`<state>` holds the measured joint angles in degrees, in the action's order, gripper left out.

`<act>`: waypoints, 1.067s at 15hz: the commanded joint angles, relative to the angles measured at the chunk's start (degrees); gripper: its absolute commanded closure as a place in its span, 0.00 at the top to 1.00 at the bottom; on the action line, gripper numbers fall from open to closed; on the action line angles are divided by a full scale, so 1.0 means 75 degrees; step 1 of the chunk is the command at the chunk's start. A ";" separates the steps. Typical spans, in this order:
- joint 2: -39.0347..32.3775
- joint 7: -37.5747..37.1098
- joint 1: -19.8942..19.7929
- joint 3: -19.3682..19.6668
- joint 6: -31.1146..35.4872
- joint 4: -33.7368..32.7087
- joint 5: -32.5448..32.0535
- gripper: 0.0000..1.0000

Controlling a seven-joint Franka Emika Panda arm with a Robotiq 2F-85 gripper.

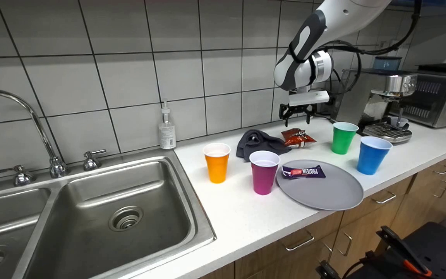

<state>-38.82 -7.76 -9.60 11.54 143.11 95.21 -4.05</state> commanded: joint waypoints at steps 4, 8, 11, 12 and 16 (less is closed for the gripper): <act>0.1185 -0.0705 0.0231 0.0350 0.0414 0.1800 -0.0054 1.00; 0.1768 -0.1374 0.0497 0.0679 0.0766 0.2801 -0.0175 1.00; 0.2204 -0.2056 0.0844 0.1006 0.1010 0.3554 -0.0367 1.00; 0.2328 -0.2347 0.0994 0.1129 0.1064 0.3791 -0.0462 1.00; 0.2683 -0.3643 0.1527 0.1530 0.1338 0.4595 -0.0828 1.00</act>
<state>-22.78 -27.19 -1.51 20.35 150.93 123.55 -7.28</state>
